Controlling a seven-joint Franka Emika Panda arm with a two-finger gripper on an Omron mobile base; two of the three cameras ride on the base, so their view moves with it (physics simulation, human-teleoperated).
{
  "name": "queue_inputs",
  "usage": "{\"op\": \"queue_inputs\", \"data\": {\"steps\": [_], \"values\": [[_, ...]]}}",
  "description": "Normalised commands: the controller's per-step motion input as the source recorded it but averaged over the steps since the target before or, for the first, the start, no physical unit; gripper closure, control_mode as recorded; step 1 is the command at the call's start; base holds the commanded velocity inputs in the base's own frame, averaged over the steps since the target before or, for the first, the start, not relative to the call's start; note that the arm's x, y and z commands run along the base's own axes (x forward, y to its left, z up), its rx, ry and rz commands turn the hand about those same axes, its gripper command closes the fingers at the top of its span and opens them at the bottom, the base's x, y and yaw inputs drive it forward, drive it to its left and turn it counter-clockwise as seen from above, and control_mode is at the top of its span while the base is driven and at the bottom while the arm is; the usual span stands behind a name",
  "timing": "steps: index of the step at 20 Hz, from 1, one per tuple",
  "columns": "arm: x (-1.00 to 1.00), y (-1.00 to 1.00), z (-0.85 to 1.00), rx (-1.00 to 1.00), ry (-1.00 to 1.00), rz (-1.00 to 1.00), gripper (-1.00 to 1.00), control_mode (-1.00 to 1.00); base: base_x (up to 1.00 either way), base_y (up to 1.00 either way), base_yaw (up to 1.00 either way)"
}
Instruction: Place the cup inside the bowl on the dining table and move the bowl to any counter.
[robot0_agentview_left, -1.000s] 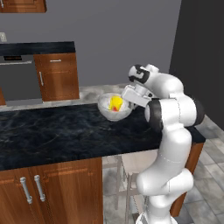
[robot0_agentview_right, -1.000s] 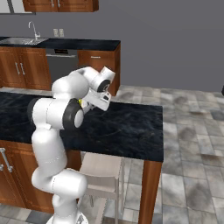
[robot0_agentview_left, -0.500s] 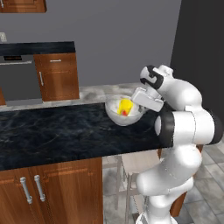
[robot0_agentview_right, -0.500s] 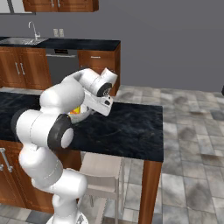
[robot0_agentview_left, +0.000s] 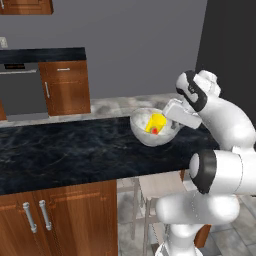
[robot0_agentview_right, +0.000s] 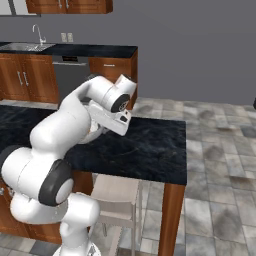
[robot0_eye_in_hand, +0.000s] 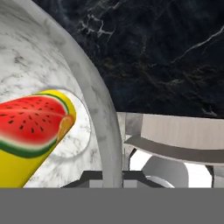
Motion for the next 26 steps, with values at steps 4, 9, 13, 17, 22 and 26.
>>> {"op": "queue_inputs", "data": {"steps": [4, 9, 13, 17, 22, 26], "values": [[-0.68, -0.18, 0.4, 0.0, 0.0, 0.0, 1.0, -1.0, 0.0, 0.0, 0.0], [-0.71, -0.18, 0.34, 0.0, 0.0, 0.0, 1.0, -1.0, 0.0, 0.0, 0.0], [-0.6, -0.16, 0.21, 0.0, 0.01, 0.0, 1.0, -1.0, 0.0, 0.0, 0.0], [-0.37, -0.08, 0.08, -0.02, 0.04, 0.0, 1.0, -1.0, 0.0, 0.0, 0.0], [-0.05, 0.0, 0.25, -0.09, 0.08, 0.0, 1.0, -1.0, 0.0, 0.0, 0.0], [-0.11, 0.0, 0.21, -0.08, 0.09, 0.0, 1.0, -1.0, 0.0, 0.0, 0.0]]}}
